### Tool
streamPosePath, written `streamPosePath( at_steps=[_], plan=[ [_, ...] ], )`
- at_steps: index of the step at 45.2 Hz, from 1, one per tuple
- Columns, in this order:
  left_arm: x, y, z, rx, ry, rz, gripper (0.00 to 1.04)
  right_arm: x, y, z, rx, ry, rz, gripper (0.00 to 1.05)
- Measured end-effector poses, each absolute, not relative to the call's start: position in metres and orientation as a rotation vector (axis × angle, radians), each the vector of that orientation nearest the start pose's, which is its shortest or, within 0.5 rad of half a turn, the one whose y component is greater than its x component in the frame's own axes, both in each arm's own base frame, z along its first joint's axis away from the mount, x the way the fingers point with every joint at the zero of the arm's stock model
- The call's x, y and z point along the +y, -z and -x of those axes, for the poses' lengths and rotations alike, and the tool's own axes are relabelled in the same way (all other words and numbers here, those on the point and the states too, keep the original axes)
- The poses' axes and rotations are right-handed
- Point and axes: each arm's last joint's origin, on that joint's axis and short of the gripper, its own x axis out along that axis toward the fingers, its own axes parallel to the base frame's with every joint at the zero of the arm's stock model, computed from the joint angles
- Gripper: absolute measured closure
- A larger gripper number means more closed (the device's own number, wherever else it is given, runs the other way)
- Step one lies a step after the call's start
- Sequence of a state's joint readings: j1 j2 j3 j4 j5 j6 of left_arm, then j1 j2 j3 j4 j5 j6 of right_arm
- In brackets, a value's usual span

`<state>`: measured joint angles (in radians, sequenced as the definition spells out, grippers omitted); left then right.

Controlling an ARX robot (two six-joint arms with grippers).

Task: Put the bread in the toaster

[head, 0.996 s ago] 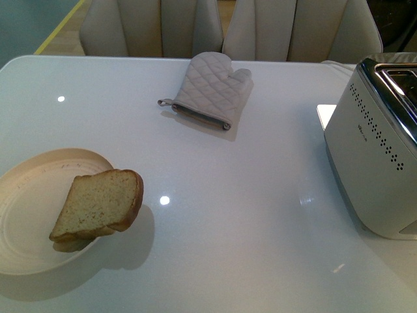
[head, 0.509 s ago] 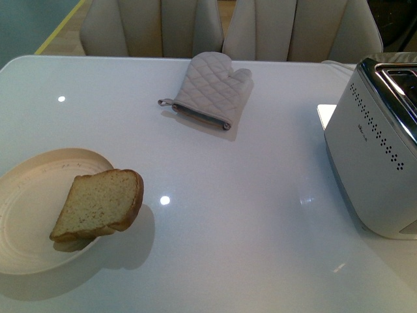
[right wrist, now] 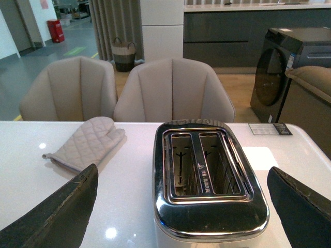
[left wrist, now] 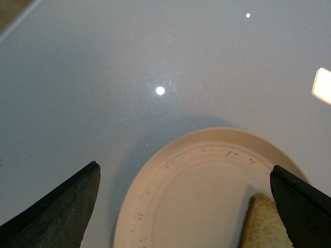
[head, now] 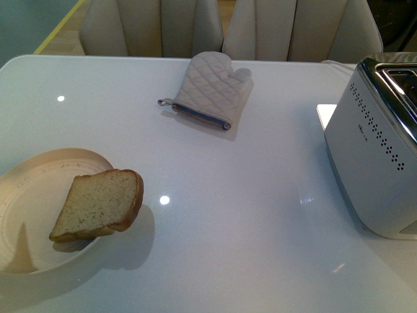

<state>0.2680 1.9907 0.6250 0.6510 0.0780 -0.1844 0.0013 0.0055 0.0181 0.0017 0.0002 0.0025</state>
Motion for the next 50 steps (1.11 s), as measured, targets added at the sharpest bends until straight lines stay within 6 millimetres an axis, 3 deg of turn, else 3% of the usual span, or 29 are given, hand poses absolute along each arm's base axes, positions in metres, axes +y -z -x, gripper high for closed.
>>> streamPosePath(
  at_steps=[8, 28, 41, 50],
  plan=[
    [0.086, -0.016, -0.306, 0.770, -0.226, 0.222, 0.07, 0.000, -0.169, -0.097, -0.014, -0.001, -0.002, 0.09],
    [0.087, 0.027, -0.302, 0.867, -0.172, 0.152, 0.07, 0.000, -0.169, -0.097, -0.014, -0.001, -0.002, 0.09],
    [0.086, 0.045, -0.300, 0.904, -0.153, 0.133, 0.60, 0.000, -0.169, -0.097, -0.014, -0.001, -0.002, 0.09],
    [0.086, 0.045, -0.301, 0.892, -0.142, 0.138, 0.87, 0.000, -0.169, -0.097, -0.014, -0.001, -0.002, 0.09]
  ],
)
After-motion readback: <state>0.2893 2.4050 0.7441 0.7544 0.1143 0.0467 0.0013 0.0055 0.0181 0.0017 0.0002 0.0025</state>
